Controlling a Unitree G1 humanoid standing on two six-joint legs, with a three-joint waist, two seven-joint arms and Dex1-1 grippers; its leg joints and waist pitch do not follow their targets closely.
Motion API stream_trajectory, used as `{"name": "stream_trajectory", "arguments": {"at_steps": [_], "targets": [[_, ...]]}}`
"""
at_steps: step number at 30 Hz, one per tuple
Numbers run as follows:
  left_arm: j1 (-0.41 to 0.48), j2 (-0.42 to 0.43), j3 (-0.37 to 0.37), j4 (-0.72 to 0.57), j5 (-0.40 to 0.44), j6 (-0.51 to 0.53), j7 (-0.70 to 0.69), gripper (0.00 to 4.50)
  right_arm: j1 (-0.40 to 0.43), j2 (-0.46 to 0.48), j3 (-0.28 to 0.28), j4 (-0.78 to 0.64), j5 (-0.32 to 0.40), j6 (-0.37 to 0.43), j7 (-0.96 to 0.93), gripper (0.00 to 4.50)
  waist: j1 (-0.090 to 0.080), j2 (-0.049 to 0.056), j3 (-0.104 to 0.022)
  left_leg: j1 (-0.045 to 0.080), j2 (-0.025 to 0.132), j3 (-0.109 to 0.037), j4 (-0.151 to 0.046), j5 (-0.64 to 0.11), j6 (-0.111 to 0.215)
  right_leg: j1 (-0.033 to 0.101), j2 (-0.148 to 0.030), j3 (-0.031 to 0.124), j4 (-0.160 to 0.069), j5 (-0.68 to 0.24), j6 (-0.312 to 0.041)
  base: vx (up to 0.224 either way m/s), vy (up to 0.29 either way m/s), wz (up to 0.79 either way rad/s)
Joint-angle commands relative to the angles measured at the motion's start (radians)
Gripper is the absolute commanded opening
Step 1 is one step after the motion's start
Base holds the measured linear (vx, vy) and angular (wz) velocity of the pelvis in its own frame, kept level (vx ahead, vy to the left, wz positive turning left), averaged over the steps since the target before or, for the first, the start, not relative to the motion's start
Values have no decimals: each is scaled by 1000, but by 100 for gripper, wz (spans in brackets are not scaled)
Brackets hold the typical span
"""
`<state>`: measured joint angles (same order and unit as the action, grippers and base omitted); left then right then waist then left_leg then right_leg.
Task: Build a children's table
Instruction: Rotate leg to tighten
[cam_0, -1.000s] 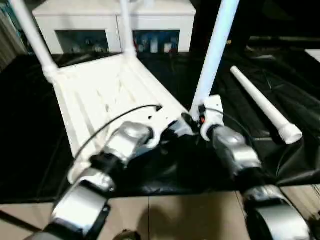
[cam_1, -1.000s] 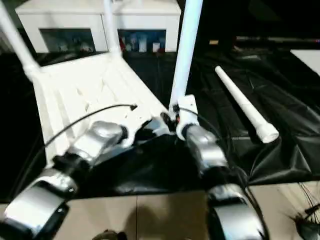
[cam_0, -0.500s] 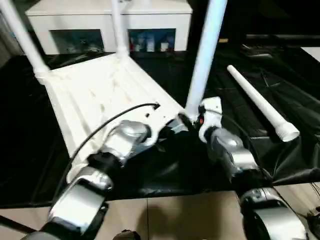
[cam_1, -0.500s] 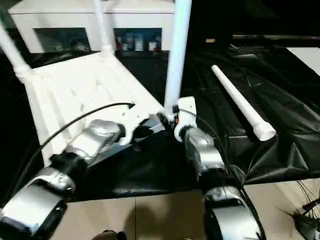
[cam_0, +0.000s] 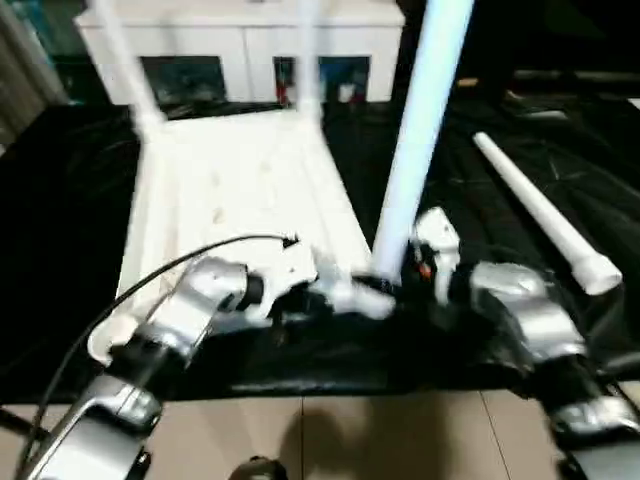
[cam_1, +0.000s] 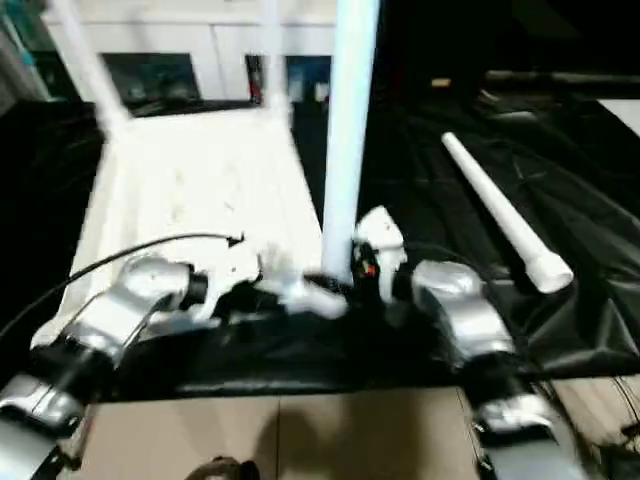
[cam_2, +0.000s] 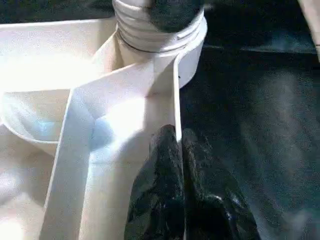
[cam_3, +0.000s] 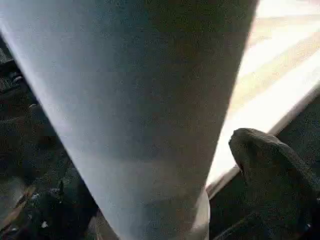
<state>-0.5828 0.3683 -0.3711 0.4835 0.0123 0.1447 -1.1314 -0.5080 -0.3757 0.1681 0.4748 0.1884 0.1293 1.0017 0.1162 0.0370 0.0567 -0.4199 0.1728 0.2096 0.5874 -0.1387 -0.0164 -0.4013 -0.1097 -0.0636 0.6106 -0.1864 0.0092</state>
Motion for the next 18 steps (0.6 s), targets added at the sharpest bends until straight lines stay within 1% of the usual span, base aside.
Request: {"name": "stream_trajectory", "arguments": {"at_steps": [1,2,3,7,9,11,12,14,18], "targets": [[-3,-5,-6,-44,-23,-9,-37,0,11,-26,21,-13,-30,15,33,411,-5,-8,-74,48,63,-33,-80,-370,-9,29,-49,39,-69,-211,-220,0,0,0],[-4,-3,-4,-45,-21,-8,-37,0,12,-29,25,-14,-36,13,42,411,-5,-11,-73,48,63,-32,-79,-363,-7,28,-50,40,-71,-215,-219,0,0,0],[-4,-3,-4,-45,-21,-8,-37,0,12,-29,25,-14,-36,13,42,411,-5,-11,-73,48,63,-32,-79,-363,-7,28,-50,40,-71,-215,-219,0,0,0],[-7,-2,-2,-49,-24,-3,-31,0,6,-26,32,-2,-41,9,42,411,-4,-11,-77,45,62,-32,-75,-321,8,30,-50,39,-67,-181,-227,0,0,0],[-7,-2,0,-55,-26,3,-32,0,4,-26,37,0,-36,14,46,385,-3,-11,-77,44,62,-32,-73,-305,19,31,-49,38,-65,-163,-233,0,0,0],[-5,-2,3,-59,-26,6,-34,0,4,-29,44,-4,-37,16,56,385,-3,-11,-77,45,62,-31,-73,-306,22,31,-49,37,-65,-166,-235,0,0,0],[-5,-1,5,-59,-25,6,-35,0,6,-29,48,-7,-37,21,66,385,-4,-13,-76,43,61,-31,-73,-305,23,31,-48,37,-65,-168,-235,0,0,0],[-6,-1,7,-58,-24,6,-36,0,7,-30,50,-8,-38,24,76,356,-3,-13,-77,43,61,-31,-72,-304,23,32,-49,37,-65,-173,-235,0,0,0],[-2,3,10,-59,-23,6,-34,0,12,-34,58,-10,-45,19,86,327,-2,-13,-78,44,62,-31,-70,-291,28,32,-49,38,-64,-162,-235,0,0,0]]}}
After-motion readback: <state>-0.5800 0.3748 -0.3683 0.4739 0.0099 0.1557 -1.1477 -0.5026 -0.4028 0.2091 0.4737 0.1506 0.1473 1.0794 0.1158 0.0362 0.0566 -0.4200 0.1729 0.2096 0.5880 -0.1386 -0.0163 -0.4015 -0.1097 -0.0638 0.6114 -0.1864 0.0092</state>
